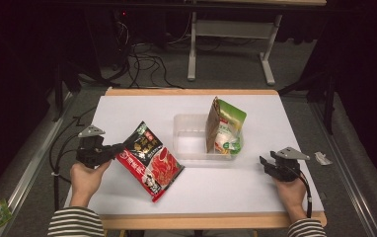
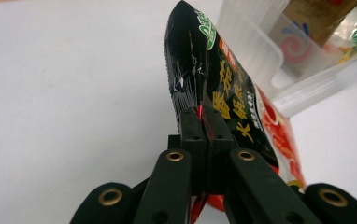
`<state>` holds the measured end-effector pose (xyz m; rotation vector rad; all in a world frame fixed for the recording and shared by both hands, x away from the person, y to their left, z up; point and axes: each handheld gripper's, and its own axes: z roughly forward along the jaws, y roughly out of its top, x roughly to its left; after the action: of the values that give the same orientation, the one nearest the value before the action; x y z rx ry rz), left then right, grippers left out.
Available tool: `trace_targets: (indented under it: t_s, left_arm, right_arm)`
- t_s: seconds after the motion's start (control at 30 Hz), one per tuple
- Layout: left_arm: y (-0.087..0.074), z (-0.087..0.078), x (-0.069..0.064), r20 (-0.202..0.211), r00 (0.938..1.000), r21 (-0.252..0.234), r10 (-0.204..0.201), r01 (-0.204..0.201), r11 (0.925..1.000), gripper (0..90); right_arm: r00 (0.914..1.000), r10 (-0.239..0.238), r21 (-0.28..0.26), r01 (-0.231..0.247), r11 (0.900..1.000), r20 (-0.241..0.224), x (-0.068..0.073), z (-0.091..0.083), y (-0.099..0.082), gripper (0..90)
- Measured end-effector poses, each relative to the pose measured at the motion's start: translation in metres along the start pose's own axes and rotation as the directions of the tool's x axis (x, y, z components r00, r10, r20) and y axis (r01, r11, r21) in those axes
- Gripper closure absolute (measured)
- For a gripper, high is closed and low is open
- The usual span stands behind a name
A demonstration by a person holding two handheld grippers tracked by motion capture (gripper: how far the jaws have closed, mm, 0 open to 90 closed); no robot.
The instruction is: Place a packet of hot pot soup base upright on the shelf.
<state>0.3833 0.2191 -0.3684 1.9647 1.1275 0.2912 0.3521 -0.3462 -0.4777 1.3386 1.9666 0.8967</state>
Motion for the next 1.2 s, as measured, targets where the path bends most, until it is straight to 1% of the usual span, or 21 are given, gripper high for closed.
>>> trace_targets:
  t_s: [0.13, 0.17, 0.3, 0.37, 0.4, 0.63, 0.73, 0.8, 0.9, 1.0, 1.1, 1.13, 1.2]
  left_arm:
    - [0.009, -0.005, -0.01, 0.02, 0.9997, -0.022, 0.015, -0.015, 0.9997, 90.0]
    - [0.011, -0.006, -0.013, 0.019, 0.9996, -0.021, 0.023, -0.022, 0.9995, 90.0]
    - [0.019, -0.01, -0.024, 0.031, 0.998, -0.047, 0.055, -0.053, 0.9975, 90.0]
    - [0.023, -0.013, -0.031, 0.038, 0.9947, -0.071, 0.095, -0.092, 0.9932, 90.0]
    - [0.025, -0.014, -0.034, 0.035, 0.9936, -0.079, 0.108, -0.105, 0.9914, 90.0]
    - [0.036, -0.022, -0.049, 0.039, 0.9876, -0.085, 0.152, -0.148, 0.9853, 90.0]
    - [0.04, -0.025, -0.054, 0.032, 0.9865, -0.095, 0.16, -0.157, 0.9831, 90.0]
    - [0.042, -0.027, -0.054, 0.034, 0.9862, -0.101, 0.162, -0.158, 0.9822, 90.0]
    - [0.044, -0.027, -0.057, 0.028, 0.9853, -0.089, 0.168, -0.165, 0.9822, 90.0]
    - [0.047, -0.027, -0.061, 0.035, 0.9846, -0.088, 0.171, -0.168, 0.9819, 90.0]
    - [0.051, -0.028, -0.066, 0.034, 0.9807, -0.085, 0.192, -0.189, 0.9783, 90.0]
    - [0.053, -0.029, -0.068, 0.028, 0.9799, -0.09, 0.197, -0.194, 0.9769, 90.0]
    - [0.056, -0.03, -0.07, 0.03, 0.9784, -0.088, 0.205, -0.201, 0.9756, 90.0]
  right_arm:
    - [1.0, 0.005, 0.0, -0.005, 1.0, 0.001, 0.0, 0.0, 0.0, 50.8]
    - [1.0, 0.005, 0.002, -0.005, 1.0, 0.001, 0.0, 0.0, 0.0, 50.7]
    - [0.9999, 0.012, -0.001, -0.012, 0.9999, 0.0, 0.0, -0.001, 0.0, 50.7]
    - [0.9999, 0.011, -0.003, -0.011, 0.9999, -0.001, 0.0, 0.0, 0.0, 50.7]
    - [1.0, 0.01, -0.005, -0.01, 0.9999, 0.0, 0.0, 0.0, 0.0, 50.7]
    - [0.9999, 0.011, -0.013, -0.011, 0.9999, 0.0, -0.001, -0.001, -0.001, 50.7]
    - [0.9999, 0.012, -0.013, -0.012, 0.9998, -0.001, -0.001, -0.001, -0.001, 50.7]
    - [0.9999, 0.012, -0.016, -0.012, 0.9998, -0.003, -0.001, -0.001, -0.001, 50.7]
    - [0.9999, 0.015, -0.022, -0.015, 0.9996, -0.003, -0.002, -0.002, -0.001, 50.7]
    - [0.9998, 0.018, -0.024, -0.019, 0.9995, -0.005, -0.002, -0.002, -0.001, 50.7]
    - [0.9999, 0.016, -0.026, -0.016, 0.9995, -0.005, -0.002, -0.002, -0.001, 50.7]
    - [0.9997, 0.025, -0.023, -0.025, 0.9994, -0.005, -0.002, -0.003, -0.001, 50.8]
    - [0.9998, 0.02, -0.031, -0.02, 0.9993, -0.005, -0.002, -0.003, -0.001, 50.8]
